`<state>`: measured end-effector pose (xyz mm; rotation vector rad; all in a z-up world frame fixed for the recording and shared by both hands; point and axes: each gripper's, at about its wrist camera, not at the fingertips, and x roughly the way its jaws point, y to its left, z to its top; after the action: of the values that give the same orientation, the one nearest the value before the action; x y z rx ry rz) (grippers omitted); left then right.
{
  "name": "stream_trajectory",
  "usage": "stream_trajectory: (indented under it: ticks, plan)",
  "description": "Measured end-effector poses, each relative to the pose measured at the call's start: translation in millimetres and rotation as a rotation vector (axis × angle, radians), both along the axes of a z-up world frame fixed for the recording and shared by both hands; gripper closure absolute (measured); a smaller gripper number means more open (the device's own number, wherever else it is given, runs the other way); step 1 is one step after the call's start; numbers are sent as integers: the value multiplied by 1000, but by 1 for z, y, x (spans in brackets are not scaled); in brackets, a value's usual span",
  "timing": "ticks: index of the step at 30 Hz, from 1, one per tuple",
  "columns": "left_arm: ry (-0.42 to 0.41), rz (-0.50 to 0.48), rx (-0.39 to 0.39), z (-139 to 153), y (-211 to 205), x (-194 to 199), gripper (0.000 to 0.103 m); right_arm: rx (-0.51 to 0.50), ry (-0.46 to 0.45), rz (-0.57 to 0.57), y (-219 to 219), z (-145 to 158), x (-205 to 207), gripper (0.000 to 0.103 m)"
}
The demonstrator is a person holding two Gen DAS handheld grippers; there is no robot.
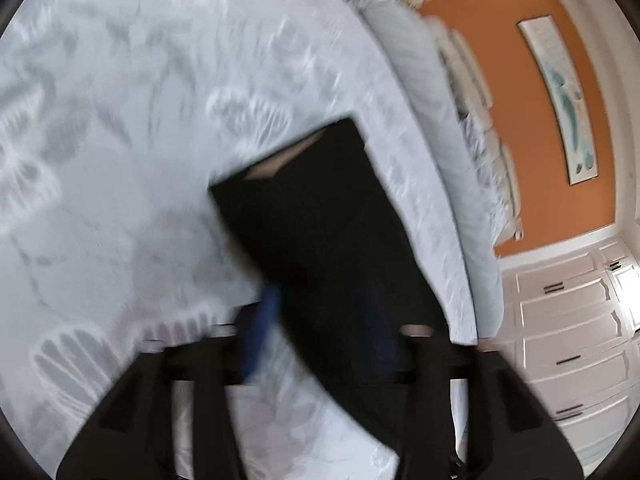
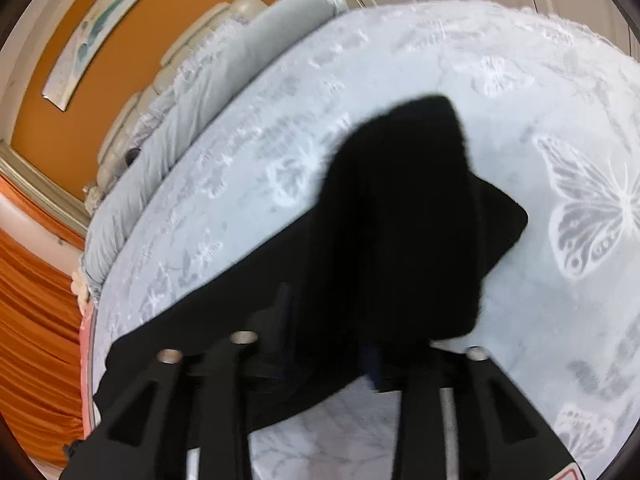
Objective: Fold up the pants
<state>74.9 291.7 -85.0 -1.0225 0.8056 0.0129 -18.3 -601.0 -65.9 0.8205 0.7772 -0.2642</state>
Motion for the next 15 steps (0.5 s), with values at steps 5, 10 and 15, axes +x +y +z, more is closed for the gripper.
stream_trajectory:
  ticks: [5,10,15]
  plan:
    - [32,-38,17,-6,-9,12,42,17,49,3,4,-11,-2,64]
    - [-21,-17,70,9,-5,13,95,-41,65,19,17,-3,-2,64]
    - [54,47,90,0,9,7,97,-53,86,2,16,-3,-4,63]
